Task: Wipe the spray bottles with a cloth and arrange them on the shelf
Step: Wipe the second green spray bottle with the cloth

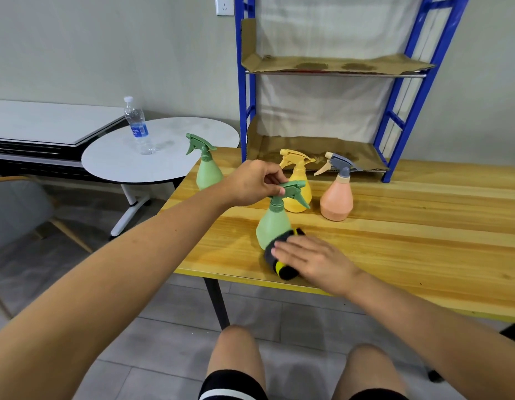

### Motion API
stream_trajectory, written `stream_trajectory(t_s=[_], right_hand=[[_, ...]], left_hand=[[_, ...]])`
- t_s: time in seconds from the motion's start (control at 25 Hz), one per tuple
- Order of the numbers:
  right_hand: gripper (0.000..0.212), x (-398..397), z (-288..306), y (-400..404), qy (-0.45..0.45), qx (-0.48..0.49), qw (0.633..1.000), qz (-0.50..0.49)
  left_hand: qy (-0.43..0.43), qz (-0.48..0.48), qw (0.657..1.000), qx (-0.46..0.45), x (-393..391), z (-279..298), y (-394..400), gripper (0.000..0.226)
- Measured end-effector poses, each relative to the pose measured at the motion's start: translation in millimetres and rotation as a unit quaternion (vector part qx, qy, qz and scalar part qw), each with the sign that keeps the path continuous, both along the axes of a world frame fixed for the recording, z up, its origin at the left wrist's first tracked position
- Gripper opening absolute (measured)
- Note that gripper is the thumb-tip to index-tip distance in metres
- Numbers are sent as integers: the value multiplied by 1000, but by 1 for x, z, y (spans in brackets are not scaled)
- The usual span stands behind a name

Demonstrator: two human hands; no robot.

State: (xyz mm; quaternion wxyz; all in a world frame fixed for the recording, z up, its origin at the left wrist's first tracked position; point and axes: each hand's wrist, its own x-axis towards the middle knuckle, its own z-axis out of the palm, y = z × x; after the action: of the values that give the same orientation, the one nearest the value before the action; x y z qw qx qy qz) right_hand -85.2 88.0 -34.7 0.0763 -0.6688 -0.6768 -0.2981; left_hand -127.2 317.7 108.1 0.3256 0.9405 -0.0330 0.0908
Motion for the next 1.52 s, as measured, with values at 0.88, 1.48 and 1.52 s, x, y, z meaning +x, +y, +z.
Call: stream_trajectory(t_s=[0.88, 1.48, 1.52], right_hand=[[64, 19, -1, -18, 93, 5, 995, -21], [74, 21, 36, -4, 117, 103, 976, -149], [74, 19, 27, -10, 101, 82, 980, -148]], left_hand=[[-23, -5, 1000, -10, 4, -8, 6, 16], [-21, 6, 1000, -4, 3, -7, 5, 16], [-22, 7, 1000, -5, 2, -7, 5, 17]])
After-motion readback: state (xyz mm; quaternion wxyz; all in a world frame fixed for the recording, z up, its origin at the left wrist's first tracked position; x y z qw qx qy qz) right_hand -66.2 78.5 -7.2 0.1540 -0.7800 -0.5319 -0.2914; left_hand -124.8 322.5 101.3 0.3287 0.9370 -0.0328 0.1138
